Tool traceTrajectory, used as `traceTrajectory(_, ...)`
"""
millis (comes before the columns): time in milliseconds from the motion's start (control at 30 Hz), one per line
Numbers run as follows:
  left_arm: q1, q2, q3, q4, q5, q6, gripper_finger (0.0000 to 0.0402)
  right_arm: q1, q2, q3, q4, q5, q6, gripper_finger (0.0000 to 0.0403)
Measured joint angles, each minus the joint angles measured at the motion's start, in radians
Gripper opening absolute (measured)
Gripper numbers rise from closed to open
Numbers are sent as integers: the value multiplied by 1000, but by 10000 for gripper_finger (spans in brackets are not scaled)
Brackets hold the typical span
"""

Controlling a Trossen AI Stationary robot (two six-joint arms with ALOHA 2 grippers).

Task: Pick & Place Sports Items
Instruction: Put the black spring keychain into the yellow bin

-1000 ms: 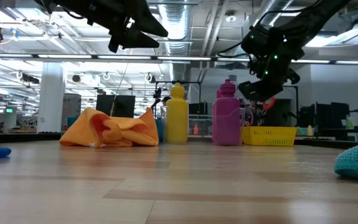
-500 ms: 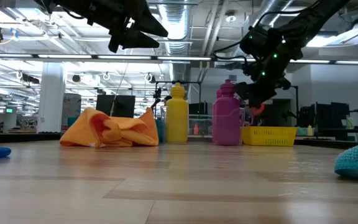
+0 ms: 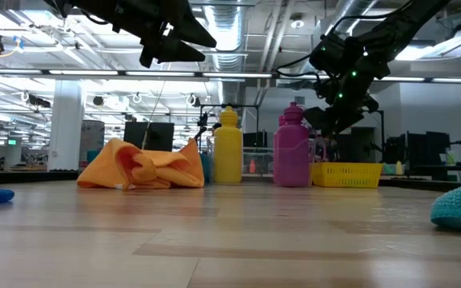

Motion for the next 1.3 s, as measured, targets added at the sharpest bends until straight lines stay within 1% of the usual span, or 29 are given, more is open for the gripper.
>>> traceTrajectory(100,0,0,0,0,0,0,222,54,-12,0,31,36,-67,187)
traceTrajectory(200,0,0,0,0,0,1,222,135,-44,0,76,147,-115,187)
traceTrajectory(267,1,0,0,0,0,8,222,198,-69,0,96,255,-153,187)
traceTrajectory(433,23,0,0,10,0,10,222,377,-141,0,101,565,-215,187)
traceTrajectory(500,40,0,0,14,0,11,222,450,-164,0,96,647,-232,187)
traceTrajectory(567,58,0,0,26,-1,11,222,525,-185,0,79,681,-234,187)
traceTrajectory(700,100,0,0,45,0,11,222,668,-195,0,32,682,-234,187)
traceTrajectory(800,126,0,0,47,-1,11,222,774,-195,0,-38,649,-207,187)
traceTrajectory(967,155,0,0,82,-1,11,222,929,-195,0,-140,467,-79,187)
traceTrajectory(1033,167,0,0,130,0,15,222,972,-195,0,-144,351,-40,187)
traceTrajectory(1133,177,0,0,206,6,71,222,1018,-195,0,-136,164,27,187)
traceTrajectory(1233,178,0,0,252,64,133,222,1048,-177,0,-132,-35,86,187)
traceTrajectory(1300,177,0,0,288,122,172,222,1069,-157,0,-127,-127,120,187)
